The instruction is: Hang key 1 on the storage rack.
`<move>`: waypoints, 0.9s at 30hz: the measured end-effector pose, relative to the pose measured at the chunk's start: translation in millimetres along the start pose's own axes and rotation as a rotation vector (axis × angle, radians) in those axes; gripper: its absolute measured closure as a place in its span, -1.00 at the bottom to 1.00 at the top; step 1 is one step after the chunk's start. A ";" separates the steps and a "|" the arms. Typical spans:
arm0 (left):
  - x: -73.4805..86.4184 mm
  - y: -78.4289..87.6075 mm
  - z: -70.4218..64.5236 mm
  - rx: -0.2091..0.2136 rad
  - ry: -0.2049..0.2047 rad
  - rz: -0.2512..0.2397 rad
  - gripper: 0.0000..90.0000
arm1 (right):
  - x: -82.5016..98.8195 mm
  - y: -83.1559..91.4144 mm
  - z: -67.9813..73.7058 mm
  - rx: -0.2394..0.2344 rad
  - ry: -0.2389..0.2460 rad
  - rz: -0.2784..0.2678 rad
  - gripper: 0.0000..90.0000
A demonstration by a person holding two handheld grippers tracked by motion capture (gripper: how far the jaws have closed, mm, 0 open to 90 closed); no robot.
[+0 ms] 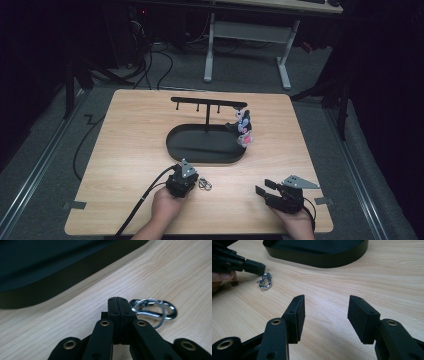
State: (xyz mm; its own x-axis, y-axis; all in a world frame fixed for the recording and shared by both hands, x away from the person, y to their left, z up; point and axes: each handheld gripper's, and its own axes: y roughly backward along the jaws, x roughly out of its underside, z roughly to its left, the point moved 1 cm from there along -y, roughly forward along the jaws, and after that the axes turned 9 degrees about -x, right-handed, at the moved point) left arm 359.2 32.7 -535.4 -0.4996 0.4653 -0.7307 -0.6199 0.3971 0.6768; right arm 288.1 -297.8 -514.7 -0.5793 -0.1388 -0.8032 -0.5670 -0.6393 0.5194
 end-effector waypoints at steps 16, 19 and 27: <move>-18.9 -5.6 -83.0 0.215 -0.114 -0.026 0.96 | 1.7 -6.3 2.7 -0.034 -0.002 0.031 0.07; -16.2 1.8 -70.2 0.192 -0.112 -0.048 0.90 | 2.6 -8.9 8.0 -0.047 0.006 0.041 0.08; 20.9 48.7 13.7 0.042 -0.065 -0.082 0.66 | 8.8 -20.8 35.1 -0.063 0.089 0.099 0.28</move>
State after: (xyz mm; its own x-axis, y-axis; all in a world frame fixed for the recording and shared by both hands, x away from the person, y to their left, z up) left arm 326.9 72.6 -516.4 -0.4075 0.4795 -0.7772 -0.6305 0.4680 0.6193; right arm 274.2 -259.3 -522.3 -0.5749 -0.2688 -0.7728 -0.4701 -0.6646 0.5808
